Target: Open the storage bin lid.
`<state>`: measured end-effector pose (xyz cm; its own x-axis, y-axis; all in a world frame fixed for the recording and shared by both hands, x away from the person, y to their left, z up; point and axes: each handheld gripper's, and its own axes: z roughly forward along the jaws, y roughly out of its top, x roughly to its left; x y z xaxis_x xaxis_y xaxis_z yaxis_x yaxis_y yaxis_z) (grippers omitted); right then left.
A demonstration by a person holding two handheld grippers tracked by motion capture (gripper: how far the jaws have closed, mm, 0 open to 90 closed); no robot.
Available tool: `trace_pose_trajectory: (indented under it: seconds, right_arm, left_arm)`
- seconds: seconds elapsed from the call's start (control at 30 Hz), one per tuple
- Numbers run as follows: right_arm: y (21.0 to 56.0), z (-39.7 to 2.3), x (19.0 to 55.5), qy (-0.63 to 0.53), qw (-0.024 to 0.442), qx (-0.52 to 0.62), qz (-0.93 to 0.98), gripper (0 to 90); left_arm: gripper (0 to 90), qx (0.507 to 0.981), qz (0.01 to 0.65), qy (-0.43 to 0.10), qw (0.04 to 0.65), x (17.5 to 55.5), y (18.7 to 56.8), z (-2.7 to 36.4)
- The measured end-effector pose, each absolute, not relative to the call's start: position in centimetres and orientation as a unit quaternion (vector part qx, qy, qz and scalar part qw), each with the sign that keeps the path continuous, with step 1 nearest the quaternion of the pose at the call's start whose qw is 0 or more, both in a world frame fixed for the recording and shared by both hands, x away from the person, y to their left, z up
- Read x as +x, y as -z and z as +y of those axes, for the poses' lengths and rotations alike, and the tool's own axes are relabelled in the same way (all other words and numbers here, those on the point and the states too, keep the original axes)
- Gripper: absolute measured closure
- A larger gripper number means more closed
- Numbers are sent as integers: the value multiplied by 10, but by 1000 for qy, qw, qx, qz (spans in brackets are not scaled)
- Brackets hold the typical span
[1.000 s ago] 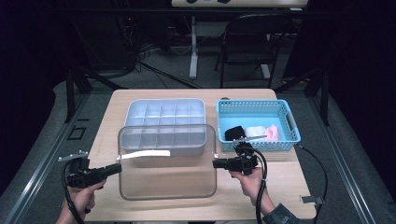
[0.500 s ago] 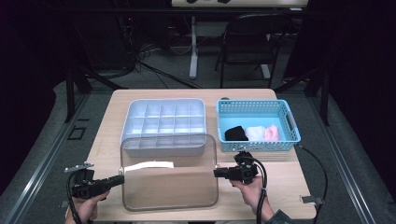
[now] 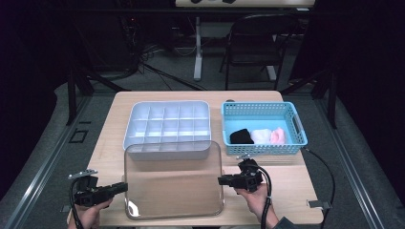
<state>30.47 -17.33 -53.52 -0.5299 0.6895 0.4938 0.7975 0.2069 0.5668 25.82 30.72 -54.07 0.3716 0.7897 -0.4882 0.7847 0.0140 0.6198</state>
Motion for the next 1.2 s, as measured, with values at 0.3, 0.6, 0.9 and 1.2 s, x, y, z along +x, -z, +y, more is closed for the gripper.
trace_pose_trajectory:
  seconds: [0.3,0.6,0.9,1.2]
  right_arm:
    - [539,-174,305,402,67,-476,-780,702]
    - [540,-175,303,394,66,-472,-786,691]
    - [544,-176,302,381,67,-468,-795,673]
    - [546,-175,296,373,70,-469,-797,663]
  left_arm:
    - [723,718,552,-5,424,259,543,304]
    - [718,727,545,-11,417,257,542,301]
    - [707,729,547,1,412,253,546,300]
    - [700,736,544,8,404,251,548,300]
